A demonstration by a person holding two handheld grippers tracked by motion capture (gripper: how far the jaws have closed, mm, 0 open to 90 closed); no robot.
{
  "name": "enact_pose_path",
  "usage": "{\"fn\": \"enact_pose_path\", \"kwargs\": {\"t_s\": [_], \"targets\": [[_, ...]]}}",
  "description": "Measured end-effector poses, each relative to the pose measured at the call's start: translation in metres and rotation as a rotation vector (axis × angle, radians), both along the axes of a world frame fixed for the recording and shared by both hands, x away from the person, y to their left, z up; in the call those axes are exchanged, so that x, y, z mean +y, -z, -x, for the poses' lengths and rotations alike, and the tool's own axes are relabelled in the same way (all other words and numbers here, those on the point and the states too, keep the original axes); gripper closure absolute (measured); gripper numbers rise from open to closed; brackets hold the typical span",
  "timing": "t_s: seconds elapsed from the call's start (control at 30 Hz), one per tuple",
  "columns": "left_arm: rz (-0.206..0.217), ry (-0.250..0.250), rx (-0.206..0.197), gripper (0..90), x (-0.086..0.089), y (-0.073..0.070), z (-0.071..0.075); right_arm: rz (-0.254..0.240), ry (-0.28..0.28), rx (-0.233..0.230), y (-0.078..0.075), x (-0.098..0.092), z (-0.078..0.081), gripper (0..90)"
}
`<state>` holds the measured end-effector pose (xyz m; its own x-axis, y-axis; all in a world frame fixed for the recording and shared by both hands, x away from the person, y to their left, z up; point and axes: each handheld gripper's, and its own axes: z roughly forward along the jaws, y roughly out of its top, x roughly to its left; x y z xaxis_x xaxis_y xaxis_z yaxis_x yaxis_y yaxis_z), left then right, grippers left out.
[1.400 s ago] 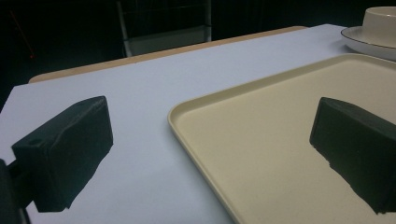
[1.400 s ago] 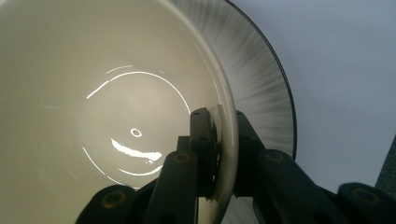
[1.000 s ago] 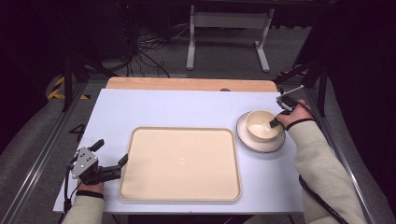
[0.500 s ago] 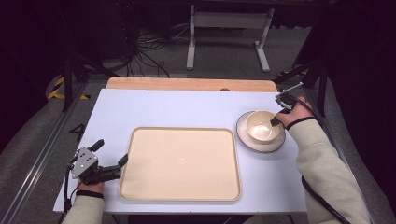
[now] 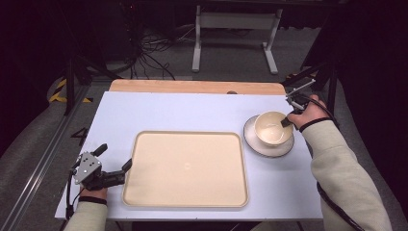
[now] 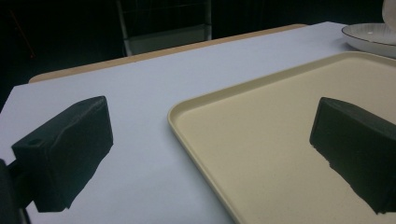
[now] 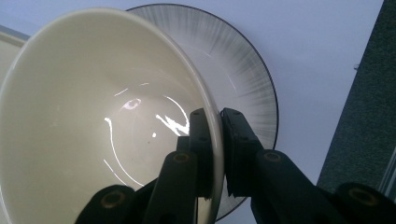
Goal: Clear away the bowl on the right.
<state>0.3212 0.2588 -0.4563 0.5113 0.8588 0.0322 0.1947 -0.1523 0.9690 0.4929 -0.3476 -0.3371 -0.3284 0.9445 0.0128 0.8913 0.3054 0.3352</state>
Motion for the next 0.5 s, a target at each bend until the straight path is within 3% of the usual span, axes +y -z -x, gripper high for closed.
{"fn": "enact_pose_path", "kwargs": {"t_s": [0.5], "targets": [[-0.002,-0.001,0.002,0.2,0.000,0.000,0.000,0.026,-0.060,-0.037,-0.025,0.014,0.015,83.3]]}}
